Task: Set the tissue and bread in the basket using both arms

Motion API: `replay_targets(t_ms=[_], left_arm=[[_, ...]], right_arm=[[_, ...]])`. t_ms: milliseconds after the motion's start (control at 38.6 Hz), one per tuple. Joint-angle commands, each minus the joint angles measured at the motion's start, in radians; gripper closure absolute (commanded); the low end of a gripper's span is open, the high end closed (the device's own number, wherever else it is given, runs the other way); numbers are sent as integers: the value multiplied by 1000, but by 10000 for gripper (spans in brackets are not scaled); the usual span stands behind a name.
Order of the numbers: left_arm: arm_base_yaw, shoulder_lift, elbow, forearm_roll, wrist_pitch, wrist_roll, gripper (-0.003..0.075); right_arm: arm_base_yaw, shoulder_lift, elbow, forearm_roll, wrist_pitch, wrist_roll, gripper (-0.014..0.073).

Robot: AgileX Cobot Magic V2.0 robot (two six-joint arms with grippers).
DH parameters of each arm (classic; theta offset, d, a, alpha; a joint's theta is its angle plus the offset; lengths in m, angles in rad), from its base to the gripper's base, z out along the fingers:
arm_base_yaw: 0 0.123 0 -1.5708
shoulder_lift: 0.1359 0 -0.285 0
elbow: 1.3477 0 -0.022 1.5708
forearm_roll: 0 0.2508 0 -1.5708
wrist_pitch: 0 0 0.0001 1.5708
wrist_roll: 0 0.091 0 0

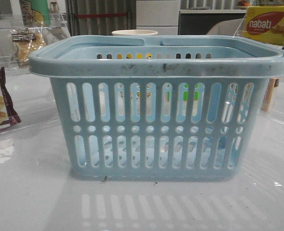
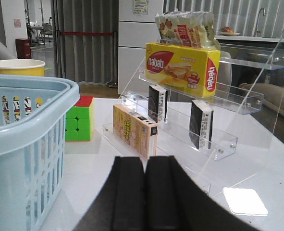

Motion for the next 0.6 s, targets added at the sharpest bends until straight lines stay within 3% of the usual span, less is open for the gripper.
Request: replay_targets(t_ms=[0,388,570], left_arm=[[-5,-17,-2,-1,-86,-2,629],[-5,-17,-2,-1,-132,-2,629],[-5,-17,-68,-1,-127,-4,629]], right_arm=[[-2,-16,0,-7,-99,-4,537],[-2,-16,-1,-7,-81,-4,537],[-2,-16,-75,5,-48,-4,537]])
